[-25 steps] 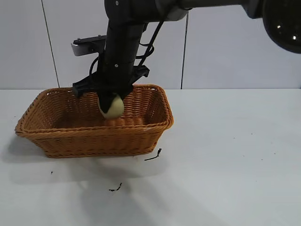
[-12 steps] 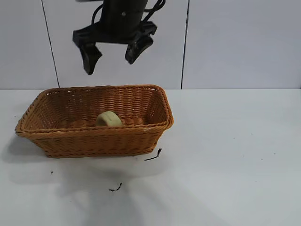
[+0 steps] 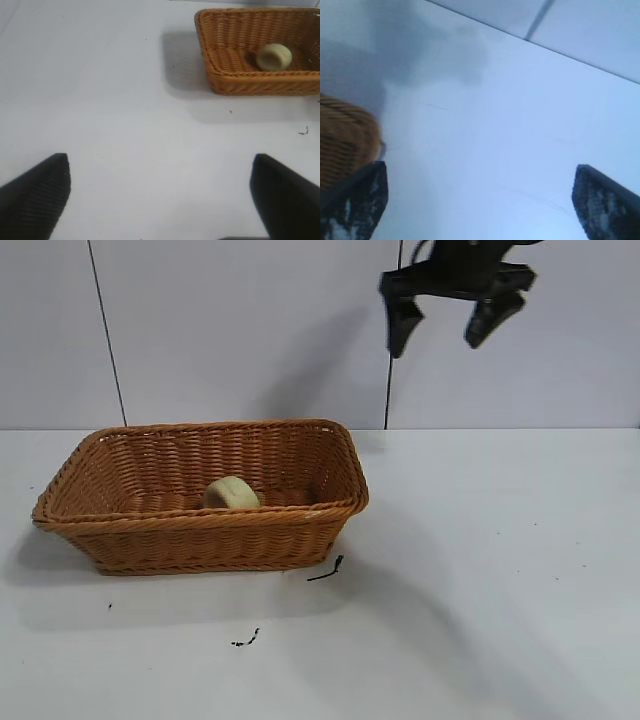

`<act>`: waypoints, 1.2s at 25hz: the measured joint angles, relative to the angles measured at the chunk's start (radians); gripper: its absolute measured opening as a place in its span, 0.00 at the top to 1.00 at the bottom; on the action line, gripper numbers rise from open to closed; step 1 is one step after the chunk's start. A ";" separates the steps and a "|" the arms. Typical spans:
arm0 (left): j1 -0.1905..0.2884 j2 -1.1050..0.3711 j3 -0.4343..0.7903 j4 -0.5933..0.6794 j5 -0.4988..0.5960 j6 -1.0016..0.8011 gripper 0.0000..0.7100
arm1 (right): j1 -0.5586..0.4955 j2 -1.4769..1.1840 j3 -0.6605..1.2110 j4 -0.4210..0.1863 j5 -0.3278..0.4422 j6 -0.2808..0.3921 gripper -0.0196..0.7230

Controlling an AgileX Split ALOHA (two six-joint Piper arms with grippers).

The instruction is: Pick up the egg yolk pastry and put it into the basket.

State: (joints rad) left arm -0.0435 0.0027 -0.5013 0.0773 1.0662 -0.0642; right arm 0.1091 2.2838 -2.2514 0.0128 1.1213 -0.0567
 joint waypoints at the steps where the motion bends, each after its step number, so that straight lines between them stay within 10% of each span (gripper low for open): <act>1: 0.000 0.000 0.000 0.000 0.000 0.000 0.02 | -0.030 0.000 0.000 0.000 0.013 0.000 0.04; 16: 0.000 0.000 0.000 0.000 0.000 0.000 0.02 | -0.142 -0.123 0.054 0.034 0.089 -0.001 0.04; 30: 0.000 0.000 0.000 0.000 0.000 0.000 0.02 | -0.111 -0.914 0.905 0.017 0.089 -0.004 0.04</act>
State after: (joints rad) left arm -0.0435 0.0027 -0.5013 0.0773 1.0662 -0.0642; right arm -0.0015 1.3698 -1.3466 0.0293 1.2105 -0.0610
